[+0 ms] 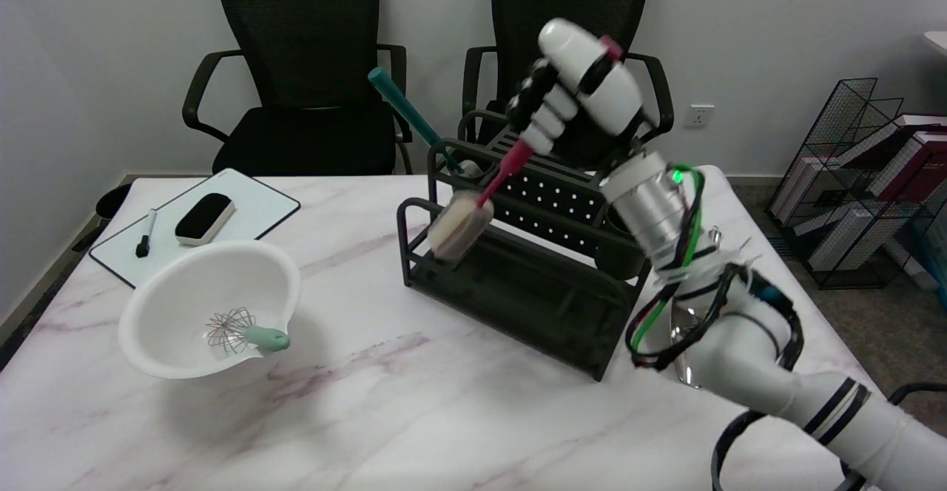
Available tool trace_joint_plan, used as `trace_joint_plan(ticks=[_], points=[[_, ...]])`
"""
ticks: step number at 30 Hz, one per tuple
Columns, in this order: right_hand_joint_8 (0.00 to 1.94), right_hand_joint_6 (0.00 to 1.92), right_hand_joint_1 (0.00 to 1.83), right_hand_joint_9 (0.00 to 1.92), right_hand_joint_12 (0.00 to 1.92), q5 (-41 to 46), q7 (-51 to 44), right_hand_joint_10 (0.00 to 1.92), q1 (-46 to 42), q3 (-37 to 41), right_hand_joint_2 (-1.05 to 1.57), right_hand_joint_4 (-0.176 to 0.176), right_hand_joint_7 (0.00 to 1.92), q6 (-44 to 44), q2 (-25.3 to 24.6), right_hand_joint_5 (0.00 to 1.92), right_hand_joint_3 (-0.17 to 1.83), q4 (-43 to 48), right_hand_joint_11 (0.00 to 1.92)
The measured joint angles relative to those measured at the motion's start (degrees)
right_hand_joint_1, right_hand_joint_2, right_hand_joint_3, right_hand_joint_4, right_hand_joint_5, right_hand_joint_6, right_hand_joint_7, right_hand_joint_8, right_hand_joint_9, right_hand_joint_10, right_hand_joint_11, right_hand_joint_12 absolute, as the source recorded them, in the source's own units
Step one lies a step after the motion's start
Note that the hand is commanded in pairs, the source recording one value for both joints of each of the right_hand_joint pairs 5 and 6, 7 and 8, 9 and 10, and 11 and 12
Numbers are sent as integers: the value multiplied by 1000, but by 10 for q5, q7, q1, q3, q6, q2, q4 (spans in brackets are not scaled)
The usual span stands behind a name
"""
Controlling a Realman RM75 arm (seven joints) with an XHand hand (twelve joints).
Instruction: Place the pink sponge bottle brush into the kitchen storage rack.
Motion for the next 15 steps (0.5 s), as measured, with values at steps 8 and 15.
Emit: trace_joint_plan(ticks=[8,15], points=[[1920,1920,867,1920,1920,10,10,1920,16,126,1571,0,1920,-85,14,1920,1052,65,1920],[1920,1920,872,1920,1920,28,14,1920,13,237,1571,0,1920,-142,48,1920,1035,94,1920]])
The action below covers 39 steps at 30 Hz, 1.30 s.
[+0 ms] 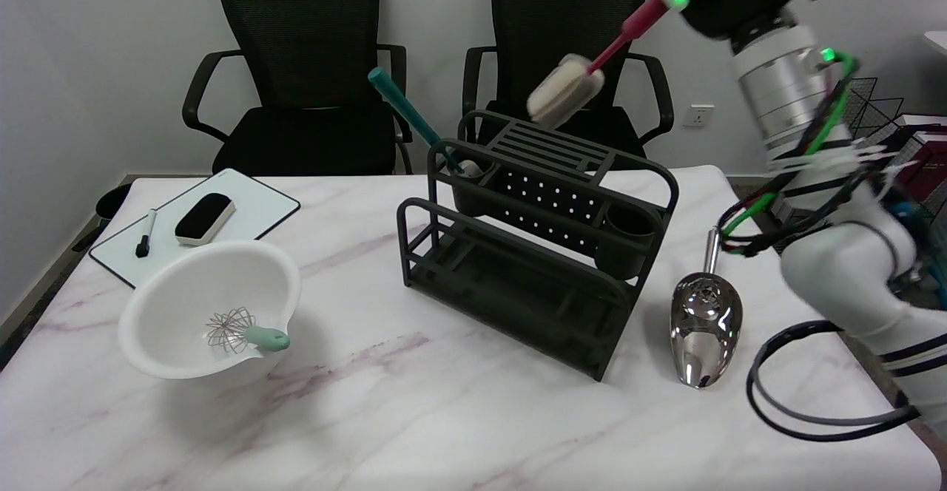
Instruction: Place the pink sponge bottle brush into the kitchen storage rack.
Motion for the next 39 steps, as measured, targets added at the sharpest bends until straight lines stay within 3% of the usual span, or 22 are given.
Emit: trace_joint_plan(ticks=[11,24,39], points=[[1920,1920,906,1920,1920,18,3,1920,-33,101,1571,0,1920,-63,46,1920,1011,23,1920],[1920,1920,978,1920,1920,-5,-18,1920,-56,106,1571,0,1920,-89,65,1920,851,23,1920],[1920,1920,986,1920,1920,-43,-29,1920,-120,121,1571,0,1920,-42,68,1920,821,-1,1920]])
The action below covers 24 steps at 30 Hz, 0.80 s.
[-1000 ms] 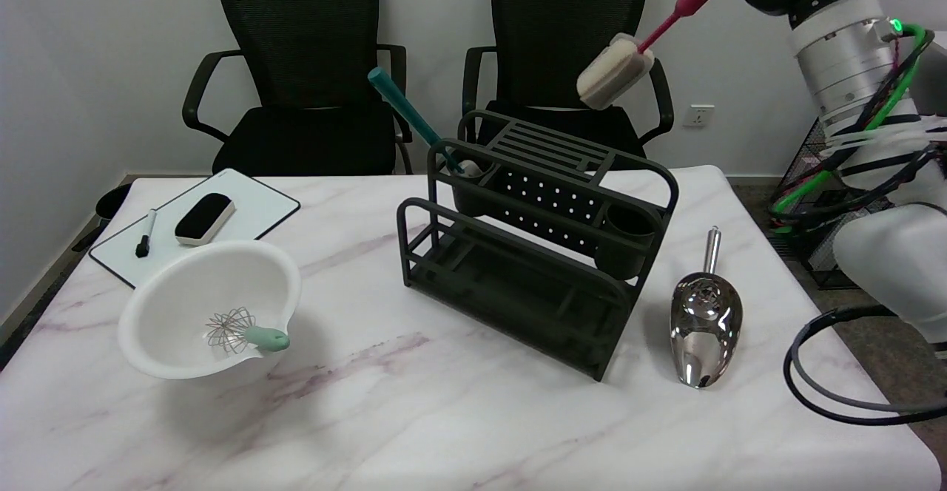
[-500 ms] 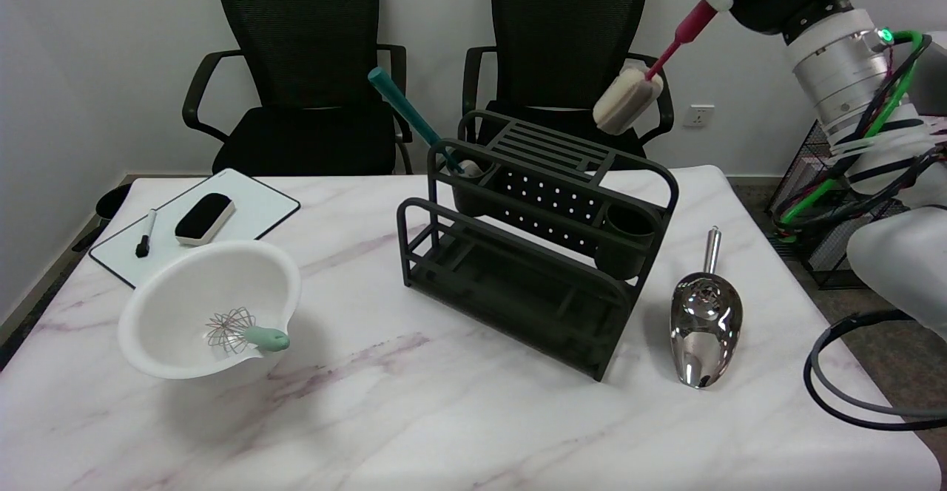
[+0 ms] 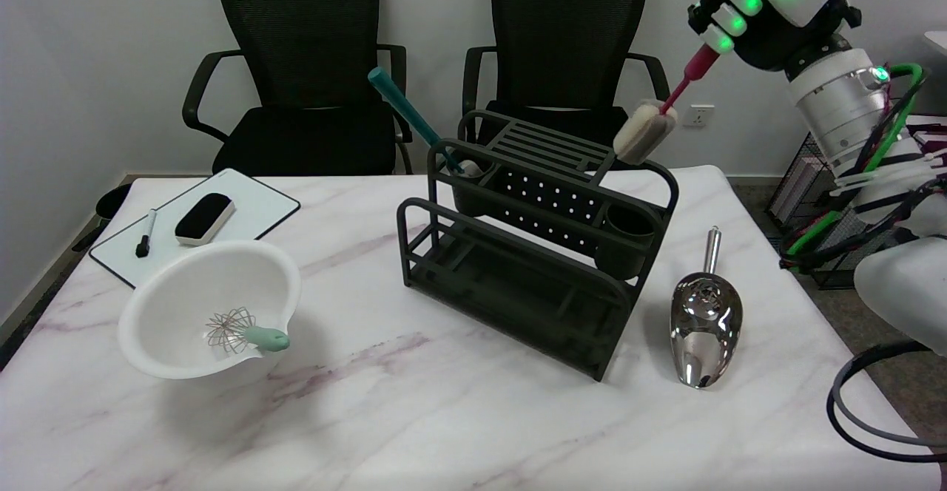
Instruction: Place the pink sponge bottle brush into the kitchen storage rack.
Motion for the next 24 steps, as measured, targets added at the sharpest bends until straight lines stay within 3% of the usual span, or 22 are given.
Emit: trace_joint_plan(ticks=[24], points=[[1920,1920,988,1920,1920,-13,0,1920,-67,2,1571,0,1920,55,-11,1920,813,-29,1920]])
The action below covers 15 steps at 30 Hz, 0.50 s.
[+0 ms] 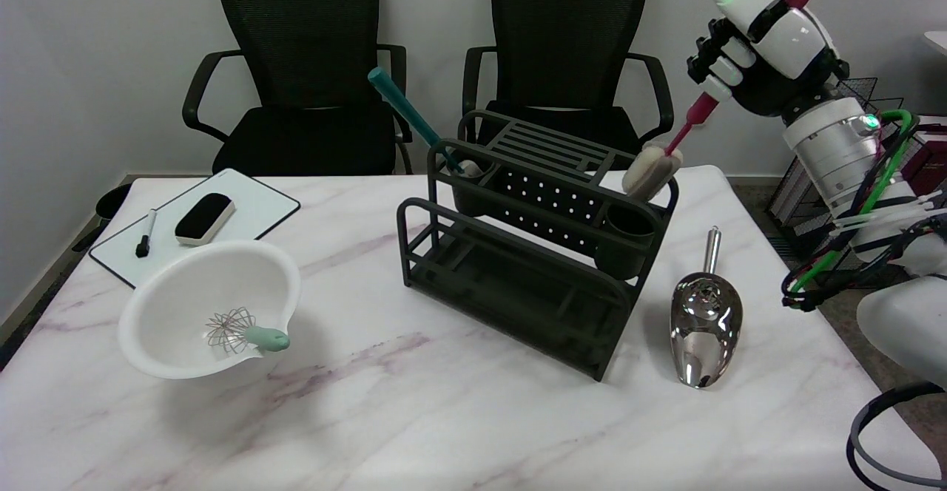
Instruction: Place the pink sponge bottle brush into the kitchen storage rack.
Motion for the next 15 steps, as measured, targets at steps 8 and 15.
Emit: trace_joint_plan(ticks=[8,15], points=[[1920,1920,989,1920,1920,0,4,1920,0,-16,1571,0,1920,14,0,1920,801,-24,1920],[1920,1920,990,1920,1920,0,11,1920,2,-35,1571,0,1920,28,2,1920,799,-44,1920]])
